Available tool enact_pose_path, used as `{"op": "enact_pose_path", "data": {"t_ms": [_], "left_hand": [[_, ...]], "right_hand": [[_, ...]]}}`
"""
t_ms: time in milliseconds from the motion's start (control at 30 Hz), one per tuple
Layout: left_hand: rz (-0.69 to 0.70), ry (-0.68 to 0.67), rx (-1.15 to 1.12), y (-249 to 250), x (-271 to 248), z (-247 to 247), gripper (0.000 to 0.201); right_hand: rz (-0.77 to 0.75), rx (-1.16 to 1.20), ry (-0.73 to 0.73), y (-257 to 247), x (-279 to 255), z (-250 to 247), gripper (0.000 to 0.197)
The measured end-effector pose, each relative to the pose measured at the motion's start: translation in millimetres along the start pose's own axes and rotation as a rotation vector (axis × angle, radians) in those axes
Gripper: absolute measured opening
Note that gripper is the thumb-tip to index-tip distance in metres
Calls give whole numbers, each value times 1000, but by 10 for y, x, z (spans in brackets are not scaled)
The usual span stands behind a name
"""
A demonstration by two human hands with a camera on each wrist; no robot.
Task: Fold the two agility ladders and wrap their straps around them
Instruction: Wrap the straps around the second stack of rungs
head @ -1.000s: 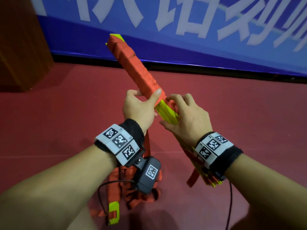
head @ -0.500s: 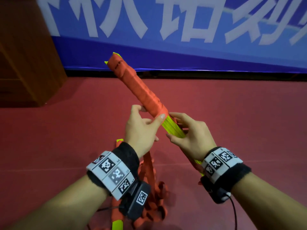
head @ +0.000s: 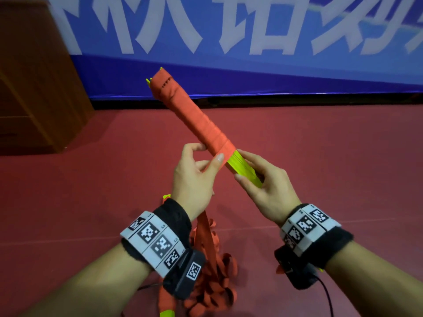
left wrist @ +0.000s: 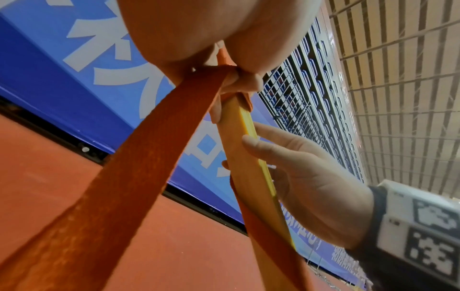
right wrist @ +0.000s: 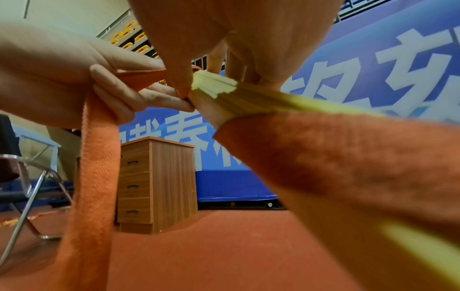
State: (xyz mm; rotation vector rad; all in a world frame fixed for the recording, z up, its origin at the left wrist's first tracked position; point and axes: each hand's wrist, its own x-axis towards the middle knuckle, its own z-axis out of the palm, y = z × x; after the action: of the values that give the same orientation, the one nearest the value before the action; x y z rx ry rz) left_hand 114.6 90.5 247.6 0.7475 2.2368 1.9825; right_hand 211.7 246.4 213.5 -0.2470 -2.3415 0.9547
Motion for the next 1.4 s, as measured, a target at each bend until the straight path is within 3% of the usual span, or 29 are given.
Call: {"op": "enact_pose_path", "data": {"t_ms": [333, 733, 867, 1000, 1200, 1333, 1400], "left_hand": [[-50, 13, -71, -93, 48, -48, 32], [-46, 34, -164, -92, -13, -65, 38], [-70, -6, -163, -103, 3, -66, 46], [-68, -106, -192, -110, 23, -75, 42], [-82, -157, -201, -126, 47, -129, 40], [-121, -119, -204, -126, 12, -101, 36], [-122, -77, -212, -118, -23, -57, 34]], "right_hand": [[64, 51, -31, -79, 7, 9, 45], [129, 308, -20, -202, -4, 10, 39], [175, 500, -52, -277, -27, 0, 29], [194, 598, -79, -307, -38, -1, 29], [176, 564, -122, -299, -47, 2, 31], [215, 480, -160, -283, -64, 27, 45], [180, 304, -179, -272, -79, 51, 61]]}}
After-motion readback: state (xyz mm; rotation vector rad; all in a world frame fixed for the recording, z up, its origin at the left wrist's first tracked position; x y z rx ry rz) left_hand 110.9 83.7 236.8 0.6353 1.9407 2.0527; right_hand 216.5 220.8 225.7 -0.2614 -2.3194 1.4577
